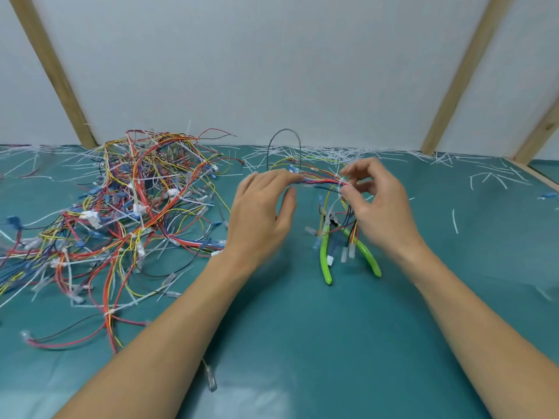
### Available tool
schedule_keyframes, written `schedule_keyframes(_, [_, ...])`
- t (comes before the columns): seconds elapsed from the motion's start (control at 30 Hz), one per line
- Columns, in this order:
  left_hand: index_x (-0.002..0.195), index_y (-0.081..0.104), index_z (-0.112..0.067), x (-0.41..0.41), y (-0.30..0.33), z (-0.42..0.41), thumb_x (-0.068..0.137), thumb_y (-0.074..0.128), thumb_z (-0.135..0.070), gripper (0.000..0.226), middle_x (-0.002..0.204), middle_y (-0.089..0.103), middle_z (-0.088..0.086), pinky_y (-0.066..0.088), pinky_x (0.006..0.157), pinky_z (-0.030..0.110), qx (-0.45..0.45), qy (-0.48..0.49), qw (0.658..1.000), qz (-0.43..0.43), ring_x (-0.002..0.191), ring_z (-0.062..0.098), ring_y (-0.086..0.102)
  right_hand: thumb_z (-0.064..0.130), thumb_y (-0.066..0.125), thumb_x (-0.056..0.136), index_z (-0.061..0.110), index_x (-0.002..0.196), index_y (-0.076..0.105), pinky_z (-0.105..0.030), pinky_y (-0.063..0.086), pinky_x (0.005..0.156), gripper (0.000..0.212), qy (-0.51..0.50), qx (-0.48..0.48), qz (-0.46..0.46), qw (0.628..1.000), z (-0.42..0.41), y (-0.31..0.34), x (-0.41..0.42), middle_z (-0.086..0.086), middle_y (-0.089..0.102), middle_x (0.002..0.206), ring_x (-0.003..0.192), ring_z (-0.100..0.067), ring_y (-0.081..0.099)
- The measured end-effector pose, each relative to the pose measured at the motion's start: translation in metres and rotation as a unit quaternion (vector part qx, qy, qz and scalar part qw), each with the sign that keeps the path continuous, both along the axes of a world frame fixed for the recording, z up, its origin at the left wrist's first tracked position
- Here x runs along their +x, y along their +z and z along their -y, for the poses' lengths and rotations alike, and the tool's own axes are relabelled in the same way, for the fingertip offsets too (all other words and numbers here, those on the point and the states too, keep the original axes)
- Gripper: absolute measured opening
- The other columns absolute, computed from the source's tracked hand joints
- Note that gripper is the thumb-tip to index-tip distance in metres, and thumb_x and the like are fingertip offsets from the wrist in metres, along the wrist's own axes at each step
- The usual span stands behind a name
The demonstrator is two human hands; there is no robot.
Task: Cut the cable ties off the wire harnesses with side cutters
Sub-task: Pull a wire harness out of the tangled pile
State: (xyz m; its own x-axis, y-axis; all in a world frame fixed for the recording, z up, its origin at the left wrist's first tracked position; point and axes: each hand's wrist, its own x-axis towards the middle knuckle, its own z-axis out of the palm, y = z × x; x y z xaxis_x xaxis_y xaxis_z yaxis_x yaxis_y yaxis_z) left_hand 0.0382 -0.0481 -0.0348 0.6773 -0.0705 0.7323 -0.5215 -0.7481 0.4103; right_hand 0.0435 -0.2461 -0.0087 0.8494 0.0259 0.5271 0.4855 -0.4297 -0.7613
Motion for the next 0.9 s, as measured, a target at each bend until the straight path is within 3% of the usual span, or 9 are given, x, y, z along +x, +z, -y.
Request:
schedule_keyframes(0.1, [0.125,0.065,-0.019,0.001,0.000,-0.003,0.104,0.043,-0.029,0.032,0.123,0.067,-0.007,0.036,0.109,0.045,-0.010,-0.006,0.999,-0.049,0.120,0.014,0.058,-0.003,0.062,0.098,0.022,0.100,0.058,-0.058,0.060,0.078,0.026,0.124,0.055,-0.057,0.989,0.002,0.011,-0.001,0.006,0.061,0.093,0.080,-0.021,0.068])
schedule_keyframes(0.2, [0.122,0.066,-0.015,0.003,-0.003,-0.004,0.105,0.035,-0.034,0.040,0.116,0.069,-0.003,0.042,0.099,0.047,-0.052,-0.032,0.993,-0.098,0.112,0.020,0.060,-0.002,0.062,0.099,0.019,0.105,0.061,-0.049,0.063,0.069,0.022,0.195,-0.001,-0.089,0.977,0.000,0.015,-0.001,-0.005,0.061,0.097,0.079,-0.020,0.072])
schedule_keyframes(0.27, [0.109,0.069,-0.015,0.004,-0.003,-0.005,0.103,0.036,-0.036,0.039,0.104,0.068,-0.001,0.045,0.092,0.047,-0.127,-0.001,0.985,-0.116,0.102,0.024,0.060,-0.001,0.064,0.098,0.022,0.104,0.062,-0.041,0.063,0.064,0.023,0.188,-0.020,-0.079,0.979,-0.005,0.015,0.002,-0.008,0.061,0.099,0.082,-0.025,0.070])
schedule_keyframes(0.37, [0.088,0.066,-0.015,0.012,-0.004,-0.014,0.099,0.043,-0.028,0.029,0.091,0.067,0.001,0.047,0.086,0.049,-0.247,0.058,0.960,-0.115,0.092,0.024,0.061,-0.001,0.063,0.097,0.025,0.100,0.061,-0.036,0.061,0.057,0.026,0.148,0.032,-0.052,0.987,-0.022,0.008,0.005,0.003,0.061,0.096,0.084,-0.022,0.069])
schedule_keyframes(0.5, [0.090,0.061,-0.016,0.015,-0.003,-0.017,0.097,0.054,-0.025,0.013,0.088,0.063,0.000,0.048,0.079,0.040,-0.282,0.073,0.954,-0.068,0.081,0.017,0.058,0.000,0.061,0.097,0.021,0.100,0.059,-0.048,0.063,0.057,0.021,0.066,0.135,-0.047,0.987,-0.054,-0.025,-0.002,0.015,0.059,0.092,0.087,-0.026,0.070])
schedule_keyframes(0.6, [0.095,0.058,-0.016,0.010,-0.001,-0.007,0.094,0.059,-0.025,0.009,0.086,0.058,0.001,0.047,0.077,0.034,-0.273,0.044,0.960,-0.044,0.078,0.015,0.054,0.005,0.062,0.097,0.022,0.102,0.058,-0.056,0.060,0.072,0.019,0.027,0.139,-0.027,0.989,-0.064,-0.040,-0.002,0.018,0.061,0.094,0.088,-0.023,0.068])
schedule_keyframes(0.8, [0.088,0.060,-0.020,0.001,0.001,0.001,0.091,0.063,-0.028,0.009,0.087,0.053,-0.004,0.046,0.076,0.049,-0.170,0.071,0.983,0.022,0.079,0.015,0.050,0.007,0.063,0.096,0.025,0.100,0.057,-0.048,0.057,0.080,0.020,-0.012,0.134,0.002,0.991,-0.060,-0.049,-0.004,0.016,0.063,0.094,0.084,-0.014,0.067])
schedule_keyframes(0.9, [0.075,0.061,-0.021,-0.002,-0.003,0.007,0.092,0.060,-0.037,0.024,0.064,0.055,-0.008,0.048,0.065,0.046,-0.158,0.031,0.985,-0.059,0.063,0.016,0.052,0.006,0.066,0.094,0.023,0.101,0.059,-0.040,0.055,0.085,0.020,-0.027,0.118,0.030,0.992,-0.057,-0.048,-0.001,0.014,0.065,0.094,0.089,-0.013,0.066])
